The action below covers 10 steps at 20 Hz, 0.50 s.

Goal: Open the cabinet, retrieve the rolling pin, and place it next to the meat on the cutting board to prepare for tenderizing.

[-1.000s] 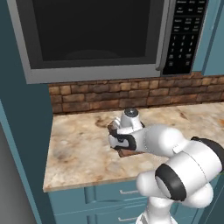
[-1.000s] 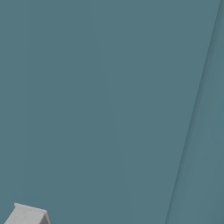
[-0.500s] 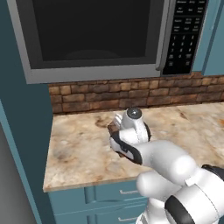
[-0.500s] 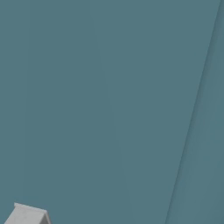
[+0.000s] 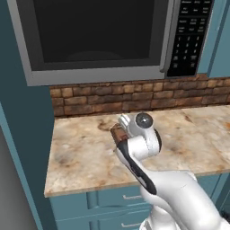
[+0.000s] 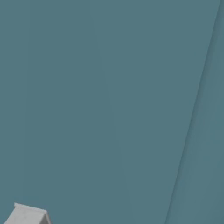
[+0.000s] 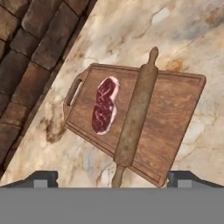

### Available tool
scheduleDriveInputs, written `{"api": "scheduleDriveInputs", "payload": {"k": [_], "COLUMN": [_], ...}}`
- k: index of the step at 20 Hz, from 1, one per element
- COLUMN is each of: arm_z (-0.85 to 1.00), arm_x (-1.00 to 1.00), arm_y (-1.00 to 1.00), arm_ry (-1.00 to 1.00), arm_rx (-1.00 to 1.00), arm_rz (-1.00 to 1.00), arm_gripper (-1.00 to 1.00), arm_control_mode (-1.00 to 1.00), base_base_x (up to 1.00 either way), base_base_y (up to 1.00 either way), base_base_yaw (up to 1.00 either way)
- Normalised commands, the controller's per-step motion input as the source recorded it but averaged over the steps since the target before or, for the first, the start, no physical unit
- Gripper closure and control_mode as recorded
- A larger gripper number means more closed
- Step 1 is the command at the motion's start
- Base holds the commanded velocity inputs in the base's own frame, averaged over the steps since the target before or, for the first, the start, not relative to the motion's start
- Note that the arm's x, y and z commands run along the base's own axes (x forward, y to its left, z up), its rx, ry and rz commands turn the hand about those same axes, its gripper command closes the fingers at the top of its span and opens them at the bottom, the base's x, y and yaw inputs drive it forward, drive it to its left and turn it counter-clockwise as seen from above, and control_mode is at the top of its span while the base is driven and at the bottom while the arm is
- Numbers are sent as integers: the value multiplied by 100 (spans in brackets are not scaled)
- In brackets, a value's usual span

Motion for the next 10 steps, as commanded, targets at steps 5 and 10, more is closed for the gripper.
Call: {"api": "scheduleDriveInputs", "payload": {"k": [5, 10], "arm_z": [45, 54], "arm_x": [-45, -46], "arm_y": [5, 10], "arm_ry": [-9, -4], "arm_rx": [0, 0], "arm_rz": [0, 0], "arm_gripper": [-100, -100], "arm_control_mode": [-100, -100], "base_base_x": [0, 0], "base_base_y": [0, 0], "base_base_yaw": [0, 0]}}
